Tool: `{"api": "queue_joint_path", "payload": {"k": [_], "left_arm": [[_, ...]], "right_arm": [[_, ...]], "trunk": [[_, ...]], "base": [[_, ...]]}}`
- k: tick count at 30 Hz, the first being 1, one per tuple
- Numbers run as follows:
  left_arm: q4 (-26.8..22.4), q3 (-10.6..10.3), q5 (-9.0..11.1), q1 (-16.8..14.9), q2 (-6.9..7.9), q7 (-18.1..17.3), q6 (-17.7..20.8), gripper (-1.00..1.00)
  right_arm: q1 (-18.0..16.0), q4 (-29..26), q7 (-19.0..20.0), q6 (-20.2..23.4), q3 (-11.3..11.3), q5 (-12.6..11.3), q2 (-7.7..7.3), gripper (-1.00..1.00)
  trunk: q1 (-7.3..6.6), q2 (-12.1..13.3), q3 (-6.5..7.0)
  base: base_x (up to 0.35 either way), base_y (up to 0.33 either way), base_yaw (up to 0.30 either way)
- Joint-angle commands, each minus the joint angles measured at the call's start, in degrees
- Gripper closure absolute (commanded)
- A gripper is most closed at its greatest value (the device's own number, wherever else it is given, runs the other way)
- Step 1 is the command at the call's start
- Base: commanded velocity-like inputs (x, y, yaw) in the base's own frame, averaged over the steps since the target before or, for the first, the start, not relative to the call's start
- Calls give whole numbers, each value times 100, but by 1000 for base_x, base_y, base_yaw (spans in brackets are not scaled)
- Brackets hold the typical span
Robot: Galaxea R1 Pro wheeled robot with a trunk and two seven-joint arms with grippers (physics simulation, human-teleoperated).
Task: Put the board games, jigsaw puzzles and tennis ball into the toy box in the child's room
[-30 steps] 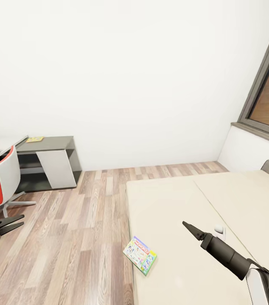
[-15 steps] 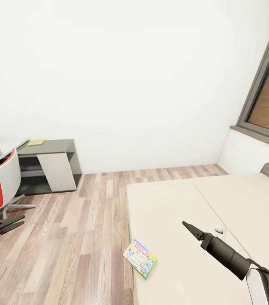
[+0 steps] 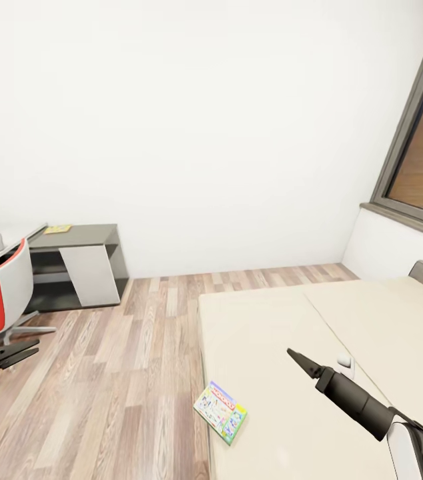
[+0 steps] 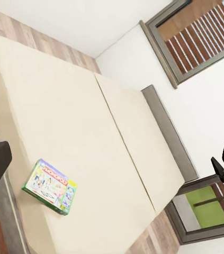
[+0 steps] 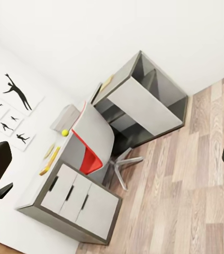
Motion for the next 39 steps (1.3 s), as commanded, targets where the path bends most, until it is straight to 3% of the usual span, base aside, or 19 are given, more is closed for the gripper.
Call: {"api": "queue_joint_path", "payload": {"k": [1,39], "left_arm": [[1,2,-7,-5,0,-25,60,-100],[1,2,-15,-5,-16,-30,52,-100]], "right_arm": [[-7,-2,11,34,-11,-14,4,-100],[-7,-2,7,34,-11,-14,5,-100]], "trunk": [[4,-12,-3],[4,-12,355]], "base": [[0,0,0],[0,0,0]]}}
